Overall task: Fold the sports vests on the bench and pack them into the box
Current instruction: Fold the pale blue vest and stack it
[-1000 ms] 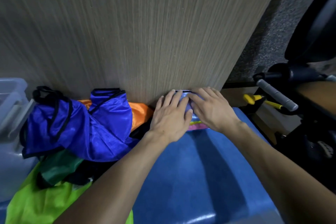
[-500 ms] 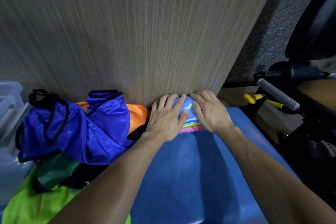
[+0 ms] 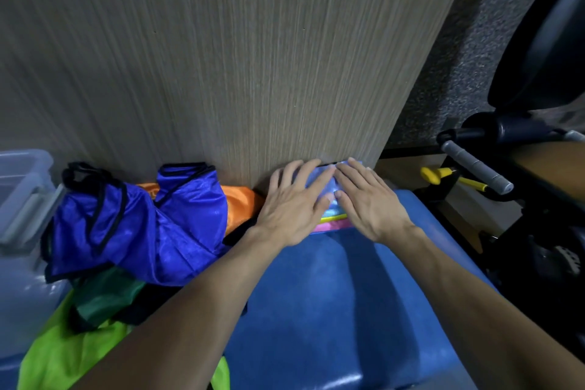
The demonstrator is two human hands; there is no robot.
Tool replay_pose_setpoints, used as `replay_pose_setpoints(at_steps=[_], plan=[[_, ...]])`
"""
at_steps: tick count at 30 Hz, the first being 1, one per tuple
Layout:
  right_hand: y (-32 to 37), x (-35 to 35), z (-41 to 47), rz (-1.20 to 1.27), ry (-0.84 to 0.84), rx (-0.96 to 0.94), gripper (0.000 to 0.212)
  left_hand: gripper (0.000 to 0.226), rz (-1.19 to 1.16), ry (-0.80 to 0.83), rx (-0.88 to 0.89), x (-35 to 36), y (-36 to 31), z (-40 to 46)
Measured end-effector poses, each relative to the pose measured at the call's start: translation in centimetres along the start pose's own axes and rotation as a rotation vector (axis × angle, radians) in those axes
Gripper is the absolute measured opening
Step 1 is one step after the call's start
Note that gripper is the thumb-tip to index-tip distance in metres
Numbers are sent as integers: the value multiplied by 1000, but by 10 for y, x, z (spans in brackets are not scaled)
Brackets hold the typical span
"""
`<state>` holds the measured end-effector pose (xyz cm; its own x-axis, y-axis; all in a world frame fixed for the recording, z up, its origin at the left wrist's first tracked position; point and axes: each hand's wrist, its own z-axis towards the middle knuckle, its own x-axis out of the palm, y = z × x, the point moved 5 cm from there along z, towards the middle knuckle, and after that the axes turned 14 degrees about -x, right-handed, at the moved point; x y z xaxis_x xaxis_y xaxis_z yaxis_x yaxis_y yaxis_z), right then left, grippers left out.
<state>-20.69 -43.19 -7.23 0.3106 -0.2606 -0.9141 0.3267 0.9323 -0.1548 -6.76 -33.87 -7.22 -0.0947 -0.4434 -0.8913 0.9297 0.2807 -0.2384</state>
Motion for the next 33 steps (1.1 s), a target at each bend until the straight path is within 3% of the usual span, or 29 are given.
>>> replay_pose_setpoints(at_steps=[2,5,16,18,22,27,30,33], plan=[[-2,4,4,67,1,7,59,68,26,63,76,5,4,-7],[-7,7,4,190,-37,38,61,64,-41,183,37,12,16,-6],[-18,23,-3,378,-71,189,59,52,-313,284,-19,22,7,-1],[-19,19,-2,407,-104,218,56,48,-367,252,-35,13,6,2],[-18,7,-11,624,-257,466,47,42,-460,-36,-202,3,7,-4],[-20,11,-12,714,-253,578,48,49,-849,37,-462,15,-14,-13],[-29,8,-13,727,-282,650,48,51,-849,93,-471,15,-30,-8],[-31,3,-13,701,-247,660,49,52,-664,108,-470,17,-29,-5]])
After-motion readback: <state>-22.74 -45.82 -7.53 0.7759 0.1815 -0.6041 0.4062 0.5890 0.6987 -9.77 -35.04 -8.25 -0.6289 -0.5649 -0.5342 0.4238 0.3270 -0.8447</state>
